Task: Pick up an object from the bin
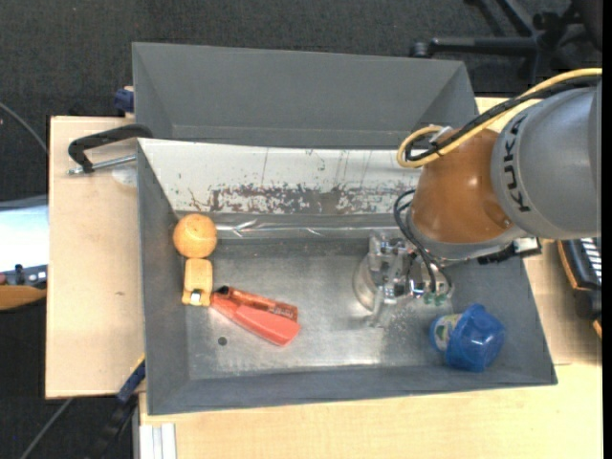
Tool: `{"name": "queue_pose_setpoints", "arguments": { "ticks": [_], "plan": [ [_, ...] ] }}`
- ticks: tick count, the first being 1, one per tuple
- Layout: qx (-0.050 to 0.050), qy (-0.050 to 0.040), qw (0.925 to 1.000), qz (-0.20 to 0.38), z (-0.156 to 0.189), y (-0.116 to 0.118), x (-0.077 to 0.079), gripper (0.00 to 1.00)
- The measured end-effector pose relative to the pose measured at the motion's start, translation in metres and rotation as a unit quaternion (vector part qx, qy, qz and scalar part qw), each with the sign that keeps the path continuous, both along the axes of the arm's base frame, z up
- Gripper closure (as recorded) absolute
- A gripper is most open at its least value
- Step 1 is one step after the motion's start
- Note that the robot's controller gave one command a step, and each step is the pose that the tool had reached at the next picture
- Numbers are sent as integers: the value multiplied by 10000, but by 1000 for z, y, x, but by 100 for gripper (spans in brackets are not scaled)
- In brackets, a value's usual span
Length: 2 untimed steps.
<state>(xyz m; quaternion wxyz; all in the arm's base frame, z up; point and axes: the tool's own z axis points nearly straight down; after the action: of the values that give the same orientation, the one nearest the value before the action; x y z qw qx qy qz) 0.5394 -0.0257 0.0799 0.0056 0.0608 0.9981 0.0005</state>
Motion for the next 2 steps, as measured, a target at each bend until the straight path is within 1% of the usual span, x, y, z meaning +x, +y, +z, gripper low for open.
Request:
{"name": "queue_pose_setpoints", "arguments": {
  "ticks": [1, 2],
  "plan": [
    [37, -16, 9985, -544, -8, -13, 13, 0],
    [19, -11, 9974, -713, -8, -28, 3, 100]
  ]
}}
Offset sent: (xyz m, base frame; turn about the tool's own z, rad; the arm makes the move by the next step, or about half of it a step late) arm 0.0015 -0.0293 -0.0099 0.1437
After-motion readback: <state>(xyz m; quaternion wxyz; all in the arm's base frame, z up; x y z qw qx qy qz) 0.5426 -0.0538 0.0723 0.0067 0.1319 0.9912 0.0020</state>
